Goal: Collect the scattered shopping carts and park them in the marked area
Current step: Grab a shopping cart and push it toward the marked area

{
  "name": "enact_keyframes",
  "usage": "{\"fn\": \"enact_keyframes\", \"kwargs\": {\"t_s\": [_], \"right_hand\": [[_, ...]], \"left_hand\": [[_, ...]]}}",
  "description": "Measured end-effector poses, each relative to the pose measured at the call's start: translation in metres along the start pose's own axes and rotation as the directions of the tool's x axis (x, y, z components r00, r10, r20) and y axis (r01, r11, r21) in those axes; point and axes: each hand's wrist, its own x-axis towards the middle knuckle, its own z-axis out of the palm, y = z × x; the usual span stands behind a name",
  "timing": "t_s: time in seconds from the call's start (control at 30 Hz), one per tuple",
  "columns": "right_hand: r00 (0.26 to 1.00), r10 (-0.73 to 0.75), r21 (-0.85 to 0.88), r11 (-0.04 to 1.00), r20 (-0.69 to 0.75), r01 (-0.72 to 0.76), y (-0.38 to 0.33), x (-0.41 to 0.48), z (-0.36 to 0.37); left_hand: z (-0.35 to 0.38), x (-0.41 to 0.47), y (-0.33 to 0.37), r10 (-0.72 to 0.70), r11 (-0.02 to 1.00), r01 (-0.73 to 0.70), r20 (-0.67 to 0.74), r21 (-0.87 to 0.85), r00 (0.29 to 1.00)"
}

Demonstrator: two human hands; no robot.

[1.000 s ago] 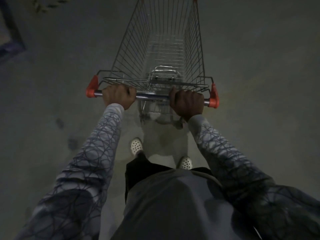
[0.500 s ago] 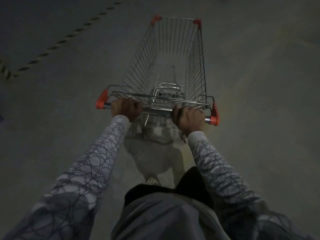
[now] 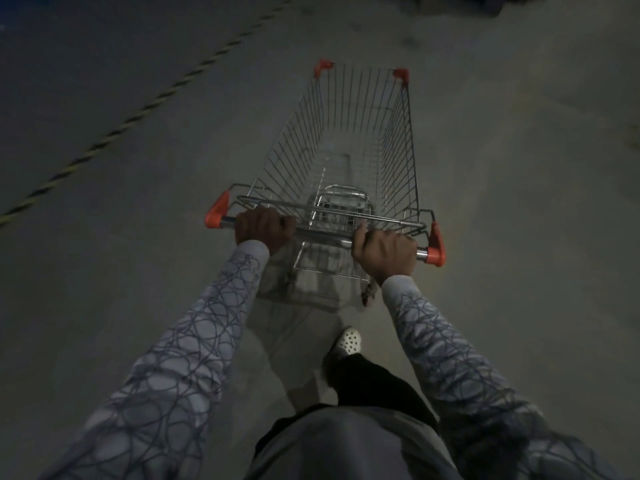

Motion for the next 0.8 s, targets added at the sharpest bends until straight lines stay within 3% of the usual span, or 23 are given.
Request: {"fn": "enact_keyframes", "kwargs": {"t_s": [0.3,0.47,0.57,0.63,0.8], "right_hand": [[0.998,-0.002,0.012,1.0,0.059,0.001,0.012,0.146,0.012],[0.997,-0.053,0.006,0.999,0.056,0.053,0.018,0.227,0.014],[0.997,-0.075,-0.015,0.997,0.036,0.076,0.018,0.279,0.02],[0.997,-0.077,-0.025,0.997,0.015,0.077,0.015,0.316,0.026],[0.987,-0.148,-0.032,0.988,0.054,0.15,0.003,0.425,0.042]], "left_hand": [[-0.005,0.129,0.037,0.03,0.994,-0.036,0.065,0.098,0.997],[-0.015,0.187,0.059,0.085,0.996,-0.086,0.046,0.025,0.995],[-0.005,0.238,0.06,0.042,0.998,-0.044,0.052,0.034,0.998],[-0.01,0.276,0.065,0.013,0.999,-0.02,0.145,0.047,0.989],[0.009,0.375,0.067,-0.009,0.995,0.011,-0.014,0.102,1.0]]}}
